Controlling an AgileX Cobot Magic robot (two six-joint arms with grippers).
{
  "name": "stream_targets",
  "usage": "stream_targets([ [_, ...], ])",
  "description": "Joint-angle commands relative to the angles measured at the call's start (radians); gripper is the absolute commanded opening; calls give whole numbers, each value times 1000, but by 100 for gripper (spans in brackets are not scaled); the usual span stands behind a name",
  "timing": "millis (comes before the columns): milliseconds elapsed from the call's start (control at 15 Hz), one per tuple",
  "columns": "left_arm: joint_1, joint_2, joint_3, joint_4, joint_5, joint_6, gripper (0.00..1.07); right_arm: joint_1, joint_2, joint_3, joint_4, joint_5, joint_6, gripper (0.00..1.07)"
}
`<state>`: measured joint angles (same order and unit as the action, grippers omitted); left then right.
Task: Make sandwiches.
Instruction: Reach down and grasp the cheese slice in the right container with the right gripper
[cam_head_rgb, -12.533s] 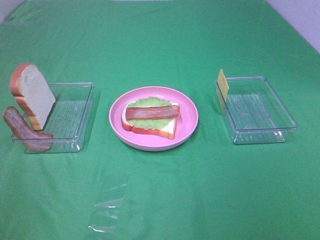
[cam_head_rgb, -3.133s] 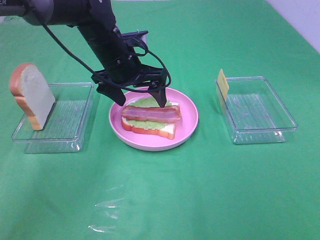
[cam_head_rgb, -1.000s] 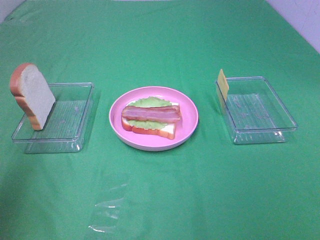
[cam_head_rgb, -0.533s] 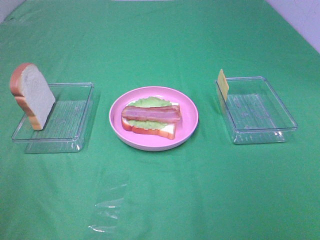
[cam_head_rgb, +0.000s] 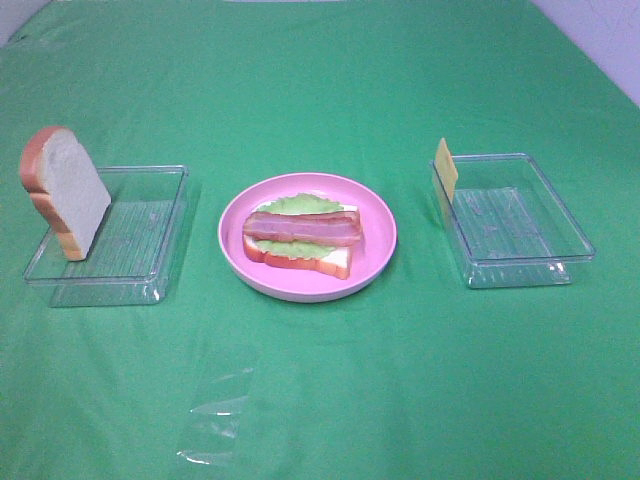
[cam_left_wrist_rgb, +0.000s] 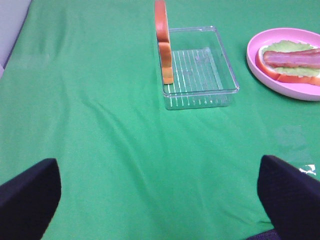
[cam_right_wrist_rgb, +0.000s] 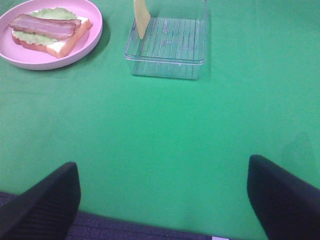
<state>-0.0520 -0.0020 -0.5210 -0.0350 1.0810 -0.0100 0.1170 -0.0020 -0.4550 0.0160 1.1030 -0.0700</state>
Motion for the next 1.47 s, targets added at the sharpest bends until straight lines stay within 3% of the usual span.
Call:
stream_targets([
  [67, 3, -20, 3, -4, -3, 3, 101, 1, -32, -2, 3, -3, -8, 87],
  [1000, 3, -20, 3, -4, -3, 3, 101, 1, -14, -2, 27, -11, 8, 87],
  [1267, 3, -20, 3, -4, -3, 3, 101, 1, 190, -26, -16, -80, 29, 87],
  [1467, 3, -20, 3, -4, -3, 3, 101, 2, 377, -27, -23, -281, 55, 87],
])
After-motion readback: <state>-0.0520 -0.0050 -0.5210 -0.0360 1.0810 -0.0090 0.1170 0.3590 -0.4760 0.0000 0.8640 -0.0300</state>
